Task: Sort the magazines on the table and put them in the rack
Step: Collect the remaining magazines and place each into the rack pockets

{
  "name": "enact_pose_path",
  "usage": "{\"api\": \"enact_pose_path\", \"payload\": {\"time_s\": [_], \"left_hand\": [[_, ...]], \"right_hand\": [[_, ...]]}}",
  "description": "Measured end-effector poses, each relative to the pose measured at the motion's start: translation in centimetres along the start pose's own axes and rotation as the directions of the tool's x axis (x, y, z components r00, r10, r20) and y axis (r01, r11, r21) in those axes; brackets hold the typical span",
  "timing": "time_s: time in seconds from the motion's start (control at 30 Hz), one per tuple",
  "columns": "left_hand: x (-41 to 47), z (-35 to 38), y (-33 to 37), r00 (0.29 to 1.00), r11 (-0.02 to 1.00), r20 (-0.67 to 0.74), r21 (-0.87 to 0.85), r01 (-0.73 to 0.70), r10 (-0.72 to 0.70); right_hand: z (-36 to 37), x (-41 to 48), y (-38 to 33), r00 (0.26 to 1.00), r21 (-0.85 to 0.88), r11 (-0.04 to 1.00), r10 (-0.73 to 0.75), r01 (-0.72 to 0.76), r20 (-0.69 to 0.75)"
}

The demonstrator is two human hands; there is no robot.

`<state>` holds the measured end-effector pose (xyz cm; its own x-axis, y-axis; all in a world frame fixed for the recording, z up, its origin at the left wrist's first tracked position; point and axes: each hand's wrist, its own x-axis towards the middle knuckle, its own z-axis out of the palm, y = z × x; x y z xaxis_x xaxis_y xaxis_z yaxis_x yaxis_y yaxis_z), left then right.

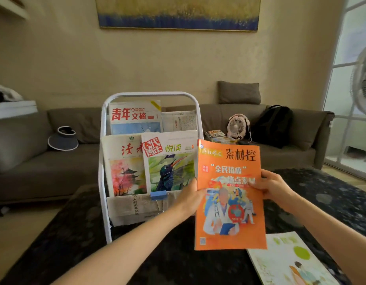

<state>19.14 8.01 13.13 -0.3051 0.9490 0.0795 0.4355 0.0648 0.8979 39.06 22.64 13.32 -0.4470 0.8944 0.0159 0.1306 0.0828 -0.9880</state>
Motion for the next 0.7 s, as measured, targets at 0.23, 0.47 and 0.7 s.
{"api": "enact_pose_path", "payload": {"time_s": [0.23,0.47,0.7], "left_hand": [[-0.8,-10.8,3.8,0.958,0.981,-0.227,0.129,-0.147,0.173],[2.7,-21.5,9.8,0.688,0.902,-0.61,0.402,-0.158,0.393],[5.9,-27.6,11.3,0.532,0.854,-0.721,0.521,-0.008,0.444]], "right_hand": [[6.0,0.6,-10.6,0.936,-0.291,0.905,-0.343,0.31,-0.072],[11.8,4.4,-22.8,0.826,-0.165,0.842,-0.537,0.514,-0.168],[16.5,6.4,-27.2,0.787,-0.144,0.79,-0.61,0.596,-0.091]]}}
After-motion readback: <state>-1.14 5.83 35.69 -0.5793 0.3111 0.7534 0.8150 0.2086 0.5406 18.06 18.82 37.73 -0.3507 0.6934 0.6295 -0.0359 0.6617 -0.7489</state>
